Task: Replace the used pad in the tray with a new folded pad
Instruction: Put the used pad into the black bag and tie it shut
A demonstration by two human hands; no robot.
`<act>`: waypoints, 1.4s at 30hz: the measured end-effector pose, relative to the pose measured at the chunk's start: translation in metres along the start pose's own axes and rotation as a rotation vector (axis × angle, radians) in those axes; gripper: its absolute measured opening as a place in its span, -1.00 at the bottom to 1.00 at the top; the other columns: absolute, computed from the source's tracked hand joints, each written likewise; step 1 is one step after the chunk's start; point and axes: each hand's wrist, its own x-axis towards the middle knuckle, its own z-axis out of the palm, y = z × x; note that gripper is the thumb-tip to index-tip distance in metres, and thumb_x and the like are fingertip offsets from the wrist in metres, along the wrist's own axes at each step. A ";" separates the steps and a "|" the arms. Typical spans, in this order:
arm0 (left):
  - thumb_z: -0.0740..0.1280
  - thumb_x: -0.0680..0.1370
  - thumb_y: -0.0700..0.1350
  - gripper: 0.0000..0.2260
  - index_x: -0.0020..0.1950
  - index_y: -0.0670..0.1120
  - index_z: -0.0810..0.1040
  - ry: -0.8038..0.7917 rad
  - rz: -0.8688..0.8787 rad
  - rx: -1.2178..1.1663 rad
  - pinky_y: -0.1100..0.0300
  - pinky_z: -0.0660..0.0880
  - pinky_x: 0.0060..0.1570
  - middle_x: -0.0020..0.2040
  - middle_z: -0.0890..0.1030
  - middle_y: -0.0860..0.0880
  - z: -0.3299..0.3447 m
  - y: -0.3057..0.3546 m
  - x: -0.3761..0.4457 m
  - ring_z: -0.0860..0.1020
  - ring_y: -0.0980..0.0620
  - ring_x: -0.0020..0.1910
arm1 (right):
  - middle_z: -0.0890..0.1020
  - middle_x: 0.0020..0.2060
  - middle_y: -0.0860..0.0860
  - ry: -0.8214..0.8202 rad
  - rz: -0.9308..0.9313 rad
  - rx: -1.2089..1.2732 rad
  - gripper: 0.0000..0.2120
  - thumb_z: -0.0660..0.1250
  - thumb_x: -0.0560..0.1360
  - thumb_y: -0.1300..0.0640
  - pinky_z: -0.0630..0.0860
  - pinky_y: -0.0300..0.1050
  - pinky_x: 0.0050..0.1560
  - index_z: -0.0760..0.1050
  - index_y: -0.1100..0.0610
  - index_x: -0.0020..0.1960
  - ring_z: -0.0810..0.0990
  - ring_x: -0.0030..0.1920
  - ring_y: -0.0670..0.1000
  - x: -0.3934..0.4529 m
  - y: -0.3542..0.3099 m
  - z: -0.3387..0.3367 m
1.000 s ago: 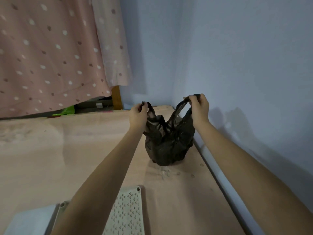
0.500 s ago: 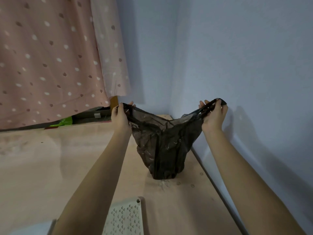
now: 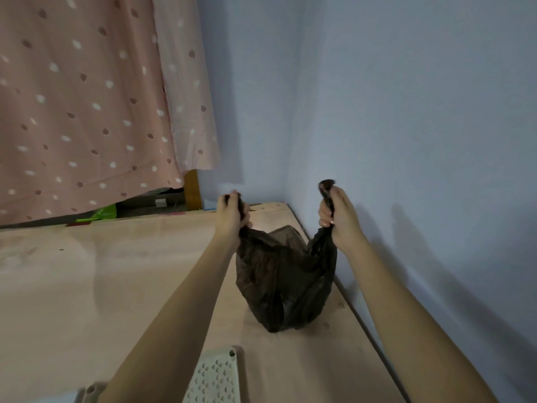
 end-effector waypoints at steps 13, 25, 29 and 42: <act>0.12 0.61 -0.26 -0.81 -0.08 -0.11 0.50 -0.324 0.009 0.451 0.32 0.41 -0.39 -0.28 0.50 -0.02 0.028 -0.023 -0.028 0.41 0.10 -0.40 | 0.45 -0.39 -0.07 -0.183 0.112 -0.336 -0.84 0.16 0.60 0.09 0.31 -0.28 -0.49 0.46 0.06 -0.11 0.36 -0.48 -0.15 -0.018 0.043 0.028; 0.39 0.51 -0.12 -0.79 0.12 -0.07 0.48 -0.499 -0.104 0.583 0.32 0.37 -0.52 -0.35 0.59 -0.04 0.020 -0.019 -0.021 0.41 0.14 -0.53 | 0.51 -0.47 0.01 -0.240 0.126 -0.354 -0.82 0.15 0.55 0.27 0.25 -0.30 -0.53 0.50 0.09 -0.04 0.36 -0.51 -0.12 -0.022 0.051 0.017; 0.37 0.52 -0.04 -0.84 -0.12 -0.13 0.56 -0.446 -0.150 0.640 0.34 0.35 -0.52 -0.40 0.58 0.00 0.016 -0.023 -0.018 0.40 0.16 -0.55 | 0.51 -0.42 0.02 -0.363 0.188 -0.211 -0.80 0.16 0.38 0.12 0.31 -0.28 -0.47 0.58 0.06 -0.21 0.36 -0.44 -0.08 -0.024 0.052 0.014; 0.10 0.66 -0.13 -0.82 -0.06 -0.17 0.40 -0.332 -0.155 0.476 0.26 0.34 -0.51 -0.29 0.59 -0.17 0.018 -0.040 -0.025 0.39 0.07 -0.57 | 0.56 -0.46 0.04 -0.212 0.101 -0.316 -0.81 0.22 0.60 0.04 0.39 -0.23 -0.52 0.55 0.10 -0.07 0.44 -0.52 -0.03 -0.025 0.054 0.007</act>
